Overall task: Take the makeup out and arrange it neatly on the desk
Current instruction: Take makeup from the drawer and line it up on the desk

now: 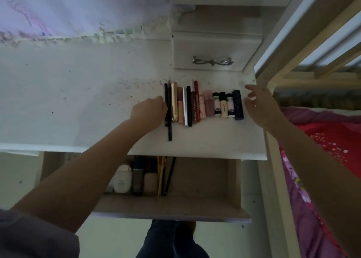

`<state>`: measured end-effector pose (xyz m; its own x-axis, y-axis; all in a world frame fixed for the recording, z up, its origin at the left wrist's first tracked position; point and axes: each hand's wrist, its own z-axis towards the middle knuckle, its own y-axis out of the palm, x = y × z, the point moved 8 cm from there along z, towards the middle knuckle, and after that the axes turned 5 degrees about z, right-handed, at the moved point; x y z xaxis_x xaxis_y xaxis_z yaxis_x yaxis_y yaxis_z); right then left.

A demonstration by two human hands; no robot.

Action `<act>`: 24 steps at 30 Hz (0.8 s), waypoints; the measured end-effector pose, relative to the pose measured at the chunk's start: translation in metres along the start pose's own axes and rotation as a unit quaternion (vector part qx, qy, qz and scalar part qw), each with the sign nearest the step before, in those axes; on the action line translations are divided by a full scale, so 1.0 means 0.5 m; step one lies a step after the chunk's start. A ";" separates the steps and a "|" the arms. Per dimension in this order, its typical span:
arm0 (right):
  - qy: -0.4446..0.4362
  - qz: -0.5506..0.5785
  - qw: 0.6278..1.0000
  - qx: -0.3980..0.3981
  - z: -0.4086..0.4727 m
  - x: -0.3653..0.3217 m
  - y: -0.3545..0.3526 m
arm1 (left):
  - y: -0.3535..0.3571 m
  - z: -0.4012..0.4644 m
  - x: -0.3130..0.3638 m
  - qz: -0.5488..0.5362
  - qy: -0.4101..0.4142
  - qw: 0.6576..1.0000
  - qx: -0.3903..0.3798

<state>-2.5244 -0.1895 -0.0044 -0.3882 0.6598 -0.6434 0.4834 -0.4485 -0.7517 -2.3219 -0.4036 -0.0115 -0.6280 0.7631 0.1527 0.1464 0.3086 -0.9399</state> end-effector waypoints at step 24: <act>0.085 -0.085 0.973 -0.195 -0.275 0.017 0.515 | 0.355 -0.191 -0.029 0.081 -0.071 0.988 -0.112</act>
<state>-2.2952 -0.2167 -0.1835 -0.3689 0.8100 -0.4559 0.6975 -0.0829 -0.7118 -2.2138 -0.3054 -0.1513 -0.6818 0.7297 -0.0529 0.4083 0.3195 -0.8551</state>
